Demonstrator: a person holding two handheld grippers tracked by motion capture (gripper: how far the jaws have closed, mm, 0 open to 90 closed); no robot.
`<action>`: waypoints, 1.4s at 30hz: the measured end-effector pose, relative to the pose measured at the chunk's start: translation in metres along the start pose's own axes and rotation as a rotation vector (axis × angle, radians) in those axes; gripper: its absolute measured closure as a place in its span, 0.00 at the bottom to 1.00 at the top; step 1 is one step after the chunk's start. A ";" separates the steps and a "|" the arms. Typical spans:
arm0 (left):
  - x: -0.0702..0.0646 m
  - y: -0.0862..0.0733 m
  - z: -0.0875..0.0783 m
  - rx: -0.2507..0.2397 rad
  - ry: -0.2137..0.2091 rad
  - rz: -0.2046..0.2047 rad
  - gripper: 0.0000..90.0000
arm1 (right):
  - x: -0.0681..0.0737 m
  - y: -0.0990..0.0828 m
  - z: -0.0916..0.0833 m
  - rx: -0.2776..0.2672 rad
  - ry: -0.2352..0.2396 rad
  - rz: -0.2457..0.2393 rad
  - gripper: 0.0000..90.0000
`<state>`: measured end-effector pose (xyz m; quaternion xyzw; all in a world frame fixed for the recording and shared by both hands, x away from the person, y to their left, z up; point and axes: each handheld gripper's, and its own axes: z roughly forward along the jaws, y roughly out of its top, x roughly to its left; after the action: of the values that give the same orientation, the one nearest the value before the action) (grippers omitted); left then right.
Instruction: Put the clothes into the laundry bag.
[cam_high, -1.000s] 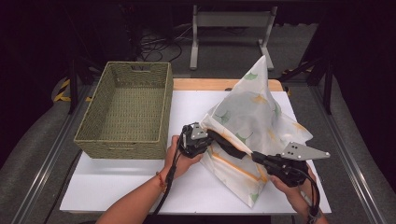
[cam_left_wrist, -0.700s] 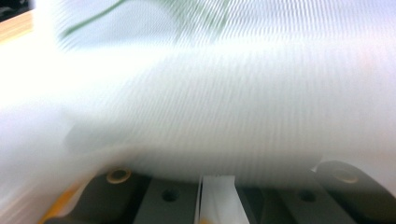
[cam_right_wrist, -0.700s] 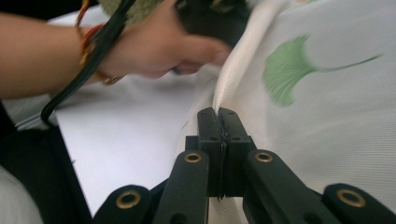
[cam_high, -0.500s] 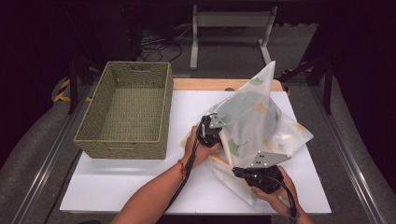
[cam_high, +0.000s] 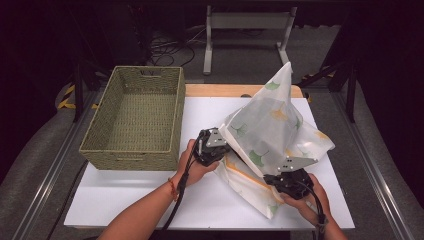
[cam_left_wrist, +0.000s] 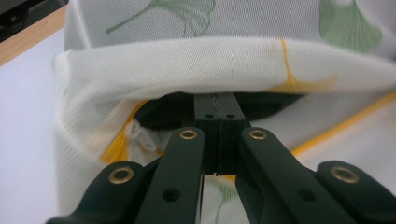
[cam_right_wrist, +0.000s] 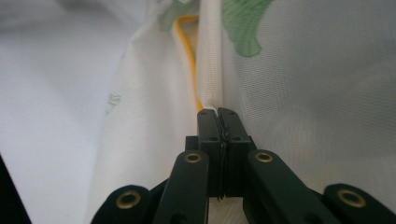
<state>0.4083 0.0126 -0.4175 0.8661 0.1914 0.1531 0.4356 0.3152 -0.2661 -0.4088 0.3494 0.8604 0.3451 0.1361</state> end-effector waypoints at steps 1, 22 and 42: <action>0.001 -0.003 0.000 0.007 0.000 -0.007 0.99 | -0.003 -0.001 -0.002 0.003 -0.008 0.008 0.99; 0.007 0.004 0.062 -0.066 0.034 -0.175 0.99 | 0.026 -0.006 -0.005 -0.027 0.144 -0.018 0.99; 0.001 -0.011 0.014 -0.034 -0.078 -0.056 0.94 | 0.020 -0.008 -0.011 0.001 0.029 -0.059 0.99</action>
<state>0.4134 0.0096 -0.4342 0.8583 0.1958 0.1102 0.4614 0.2911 -0.2617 -0.4059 0.3189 0.8724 0.3455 0.1336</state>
